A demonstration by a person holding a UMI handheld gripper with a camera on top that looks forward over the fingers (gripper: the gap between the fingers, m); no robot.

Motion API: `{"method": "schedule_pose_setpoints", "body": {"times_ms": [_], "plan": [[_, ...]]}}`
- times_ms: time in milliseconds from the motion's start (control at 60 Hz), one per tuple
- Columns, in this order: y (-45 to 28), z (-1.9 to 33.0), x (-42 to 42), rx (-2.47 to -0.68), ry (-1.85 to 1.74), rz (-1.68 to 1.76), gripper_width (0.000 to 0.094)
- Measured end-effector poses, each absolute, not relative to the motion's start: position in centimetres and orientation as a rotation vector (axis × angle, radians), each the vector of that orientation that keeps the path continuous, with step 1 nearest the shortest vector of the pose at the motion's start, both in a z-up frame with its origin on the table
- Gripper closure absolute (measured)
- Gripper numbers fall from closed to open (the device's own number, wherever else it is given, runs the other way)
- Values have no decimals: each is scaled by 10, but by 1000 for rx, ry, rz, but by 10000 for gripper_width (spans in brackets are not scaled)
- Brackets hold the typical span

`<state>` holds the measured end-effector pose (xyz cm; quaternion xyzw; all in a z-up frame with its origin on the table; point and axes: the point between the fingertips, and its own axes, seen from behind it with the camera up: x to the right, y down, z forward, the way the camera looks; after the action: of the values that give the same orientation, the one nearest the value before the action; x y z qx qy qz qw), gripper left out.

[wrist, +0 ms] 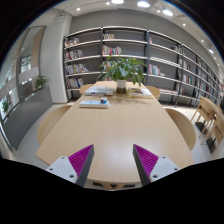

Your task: Unplug charger

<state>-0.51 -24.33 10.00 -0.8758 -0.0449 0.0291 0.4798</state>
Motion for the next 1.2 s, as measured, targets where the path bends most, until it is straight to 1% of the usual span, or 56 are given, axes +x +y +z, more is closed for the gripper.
{"method": "schedule_pose_setpoints", "body": {"times_ms": [33, 67, 83, 100, 133, 167, 183, 250, 267, 333, 450, 533, 633, 733, 750, 767, 783, 817, 933, 1000, 1050, 1067, 1083, 1133, 1150, 1183, 1200], "plan": [[-222, 92, -15, -2140, -112, 77, 162], [-219, 97, -13, -2151, -114, 89, 162], [-198, 87, -30, -2152, -110, 91, 163], [-187, 85, -35, -2153, -110, 95, 162], [-163, 81, -46, -2152, -111, 105, 164], [-151, 85, -47, -2152, -114, 117, 163], [-126, 79, -60, -2149, -111, 119, 163], [-74, 74, -76, -2141, -106, 125, 162], [-72, 76, -73, -2143, -106, 127, 163], [-15, 68, -88, -2151, -92, 117, 168], [61, 59, -96, -2147, -71, 98, 197], [103, 52, -106, -2149, -70, 99, 273], [139, 44, -106, -2157, -97, 80, 339], [156, 26, -107, -2210, -92, 78, 467], [156, 21, -106, -2228, -89, 74, 508], [160, 25, -102, -2212, -70, 62, 580], [158, 25, -104, -2208, -55, 58, 681], [162, 24, -103, -2211, -40, 82, 697], [161, 22, -103, -2239, -69, 78, 801], [161, 21, -103, -2264, -80, 71, 814], [158, 22, -103, -2316, -77, 71, 837], [157, 28, -104, -2318, -96, 59, 836], [161, 48, -104, -2276, -112, 54, 835], [180, 152, -106, -2048, -115, 80, 837], [194, 181, -100, -2003, -103, 85, 838], [192, 233, -86, -1896, -88, 62, 838], [189, 251, -77, -1859, -90, 38, 840]]}}
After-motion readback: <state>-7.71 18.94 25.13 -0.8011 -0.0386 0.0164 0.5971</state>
